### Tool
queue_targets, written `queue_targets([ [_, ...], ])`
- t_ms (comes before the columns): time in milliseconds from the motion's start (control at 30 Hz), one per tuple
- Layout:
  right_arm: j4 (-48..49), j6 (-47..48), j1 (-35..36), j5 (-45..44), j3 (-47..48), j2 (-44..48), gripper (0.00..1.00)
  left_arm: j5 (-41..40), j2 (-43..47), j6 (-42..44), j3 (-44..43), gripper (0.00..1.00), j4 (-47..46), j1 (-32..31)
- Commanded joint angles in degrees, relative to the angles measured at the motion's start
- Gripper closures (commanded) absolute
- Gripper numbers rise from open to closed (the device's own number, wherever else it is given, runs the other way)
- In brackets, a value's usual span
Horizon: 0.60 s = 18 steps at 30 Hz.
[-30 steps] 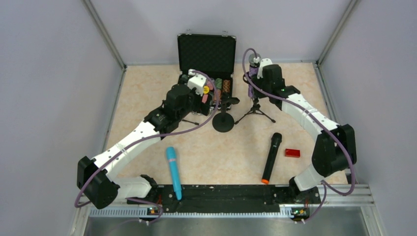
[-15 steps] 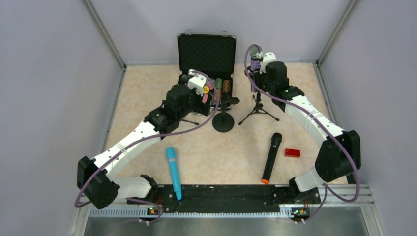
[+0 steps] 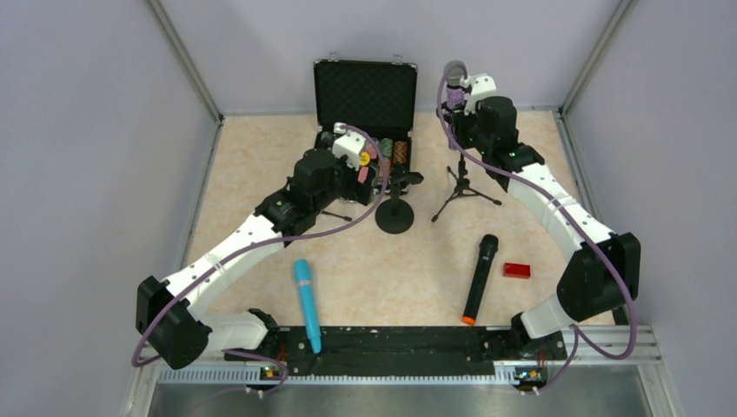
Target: Attach the microphones to the stand
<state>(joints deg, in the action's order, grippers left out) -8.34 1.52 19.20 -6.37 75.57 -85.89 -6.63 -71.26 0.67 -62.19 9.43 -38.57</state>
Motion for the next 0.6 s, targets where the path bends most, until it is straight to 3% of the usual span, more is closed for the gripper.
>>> queue_targets([
  [0,10.33,0.63,-1.23,-0.61,4.5,1.85,1.0,1.01,1.13,-0.42,-0.23,0.08,-2.91,-0.2],
  [567,18.44,-0.88,-3.44,2.72,7.38,-1.79,1.0,0.29,0.99,-0.48,-0.26,0.09,-3.01,-0.24],
])
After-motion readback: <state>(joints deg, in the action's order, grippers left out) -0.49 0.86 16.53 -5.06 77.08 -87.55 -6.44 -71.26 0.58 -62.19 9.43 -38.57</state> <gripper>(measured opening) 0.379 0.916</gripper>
